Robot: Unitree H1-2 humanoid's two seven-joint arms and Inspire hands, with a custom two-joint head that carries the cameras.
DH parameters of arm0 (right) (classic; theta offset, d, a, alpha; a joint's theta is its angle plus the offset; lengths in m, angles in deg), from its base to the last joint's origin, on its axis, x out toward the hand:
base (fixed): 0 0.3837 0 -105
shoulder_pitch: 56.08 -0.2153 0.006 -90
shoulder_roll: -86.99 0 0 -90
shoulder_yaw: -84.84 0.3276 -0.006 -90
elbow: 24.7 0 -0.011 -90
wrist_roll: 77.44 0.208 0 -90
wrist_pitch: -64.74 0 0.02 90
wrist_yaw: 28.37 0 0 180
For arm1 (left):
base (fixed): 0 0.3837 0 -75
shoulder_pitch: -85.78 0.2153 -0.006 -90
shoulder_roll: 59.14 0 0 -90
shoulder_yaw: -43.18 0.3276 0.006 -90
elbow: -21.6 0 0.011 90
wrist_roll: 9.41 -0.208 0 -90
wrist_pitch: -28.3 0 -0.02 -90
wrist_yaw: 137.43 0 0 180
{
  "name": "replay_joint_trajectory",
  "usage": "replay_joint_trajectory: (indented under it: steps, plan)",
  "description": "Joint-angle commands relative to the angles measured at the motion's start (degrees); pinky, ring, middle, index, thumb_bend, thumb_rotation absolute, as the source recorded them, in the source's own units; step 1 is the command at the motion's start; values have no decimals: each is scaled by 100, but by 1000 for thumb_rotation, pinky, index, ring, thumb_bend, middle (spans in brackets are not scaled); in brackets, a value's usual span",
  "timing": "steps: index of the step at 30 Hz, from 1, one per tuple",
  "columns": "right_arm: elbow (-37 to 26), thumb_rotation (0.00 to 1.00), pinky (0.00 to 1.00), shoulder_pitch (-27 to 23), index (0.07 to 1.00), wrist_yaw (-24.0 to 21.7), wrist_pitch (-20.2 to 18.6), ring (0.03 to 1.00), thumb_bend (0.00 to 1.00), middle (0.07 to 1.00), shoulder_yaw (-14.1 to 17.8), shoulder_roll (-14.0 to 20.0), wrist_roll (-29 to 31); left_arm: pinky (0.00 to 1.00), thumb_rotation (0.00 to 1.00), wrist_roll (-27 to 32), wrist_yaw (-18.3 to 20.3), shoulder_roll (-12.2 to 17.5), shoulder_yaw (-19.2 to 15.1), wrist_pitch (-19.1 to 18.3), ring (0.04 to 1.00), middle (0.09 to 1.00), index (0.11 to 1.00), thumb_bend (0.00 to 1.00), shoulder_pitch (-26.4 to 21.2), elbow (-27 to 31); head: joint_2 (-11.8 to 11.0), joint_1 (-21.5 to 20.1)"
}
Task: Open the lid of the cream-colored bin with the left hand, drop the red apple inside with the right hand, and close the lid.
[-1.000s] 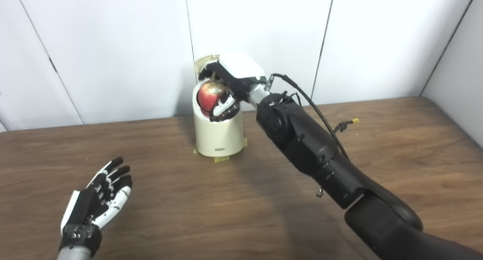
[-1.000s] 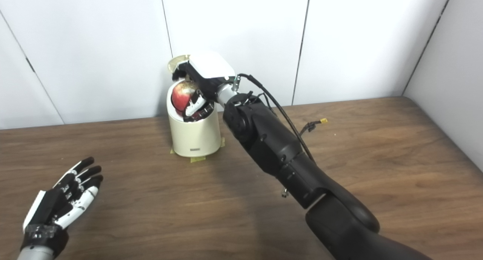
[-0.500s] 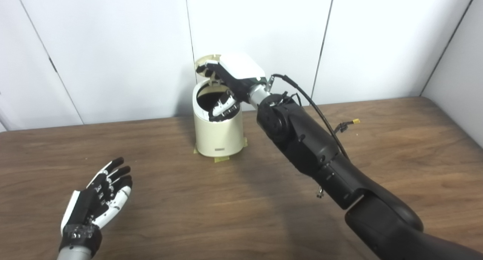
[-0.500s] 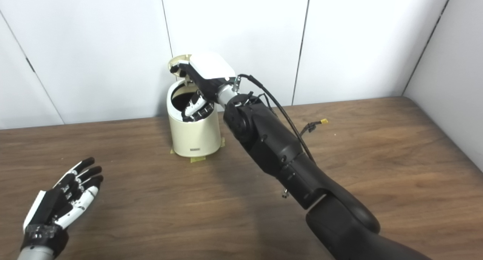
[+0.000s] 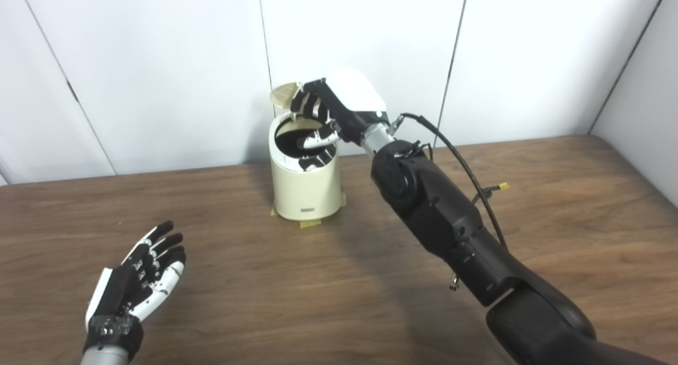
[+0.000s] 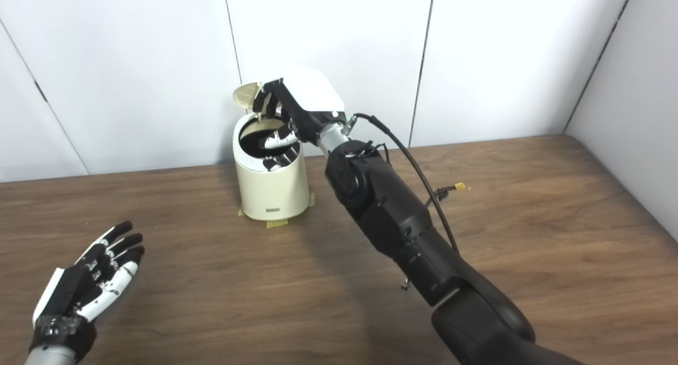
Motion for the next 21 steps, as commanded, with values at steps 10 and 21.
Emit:
replay_joint_trajectory:
  steps: [10, 21]
  plan:
    - [-904, 0, 361, 392, 483, -76, -165, 430, 503, 498, 900, -267, 1174, 828, 212, 39, -62, 47, -28, 265, 823, 836, 891, 334, -268, 26, -9, 62]
    - [-2651, 0, 427, 1697, 530, -825, -1667, 432, 512, 491, 1691, -284, 2338, 827, 279, -72, -69, 148, 14, 110, 826, 832, 873, 292, -657, -149, -64, 141]
